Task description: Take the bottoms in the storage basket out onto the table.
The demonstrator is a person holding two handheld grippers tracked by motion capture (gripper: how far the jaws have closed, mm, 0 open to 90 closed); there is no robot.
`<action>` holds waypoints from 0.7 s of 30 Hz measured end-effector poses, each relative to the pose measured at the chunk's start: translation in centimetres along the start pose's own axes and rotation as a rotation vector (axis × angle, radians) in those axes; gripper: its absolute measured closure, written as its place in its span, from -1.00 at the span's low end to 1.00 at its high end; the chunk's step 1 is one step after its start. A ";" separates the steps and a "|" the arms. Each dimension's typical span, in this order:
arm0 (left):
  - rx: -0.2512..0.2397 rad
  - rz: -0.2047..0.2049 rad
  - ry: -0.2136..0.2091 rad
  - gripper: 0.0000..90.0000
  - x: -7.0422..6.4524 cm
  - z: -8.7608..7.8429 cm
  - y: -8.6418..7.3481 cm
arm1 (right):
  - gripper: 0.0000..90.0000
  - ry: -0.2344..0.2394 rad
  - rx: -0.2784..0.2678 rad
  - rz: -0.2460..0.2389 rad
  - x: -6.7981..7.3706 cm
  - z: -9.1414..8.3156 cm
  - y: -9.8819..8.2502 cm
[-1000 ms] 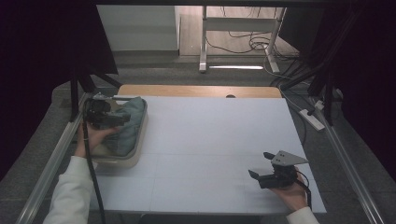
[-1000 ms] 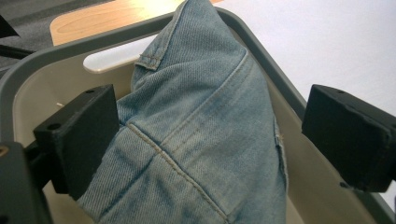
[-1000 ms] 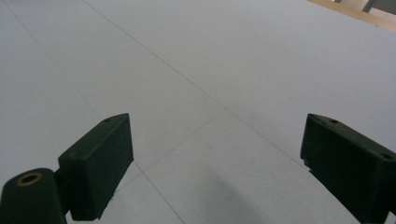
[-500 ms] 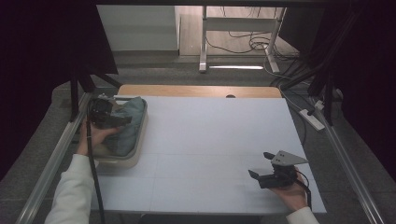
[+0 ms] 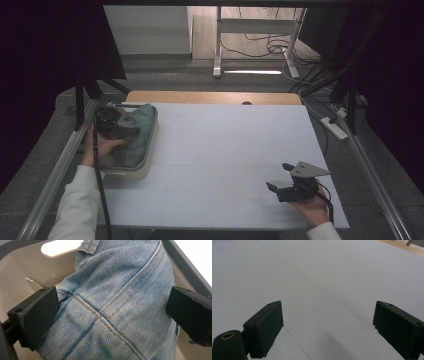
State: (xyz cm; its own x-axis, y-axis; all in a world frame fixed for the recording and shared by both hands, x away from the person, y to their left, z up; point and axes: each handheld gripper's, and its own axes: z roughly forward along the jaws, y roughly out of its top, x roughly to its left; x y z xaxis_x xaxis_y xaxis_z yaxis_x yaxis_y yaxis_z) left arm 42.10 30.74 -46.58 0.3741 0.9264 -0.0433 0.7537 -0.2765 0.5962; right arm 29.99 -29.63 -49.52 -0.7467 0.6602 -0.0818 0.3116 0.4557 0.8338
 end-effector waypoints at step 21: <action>0.123 0.060 -0.037 -1.00 -0.2 1.7 -0.2 | -0.79 0.003 0.009 -0.003 0.1 0.1 -0.1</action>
State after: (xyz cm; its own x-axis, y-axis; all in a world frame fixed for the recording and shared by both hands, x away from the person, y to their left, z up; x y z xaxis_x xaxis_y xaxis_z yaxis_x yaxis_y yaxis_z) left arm 42.78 30.20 -48.10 0.4383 0.8979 -0.0412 0.7893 -0.3625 0.4956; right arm 29.95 -29.60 -49.66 -0.7493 0.6571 -0.0824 0.3146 0.4626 0.8289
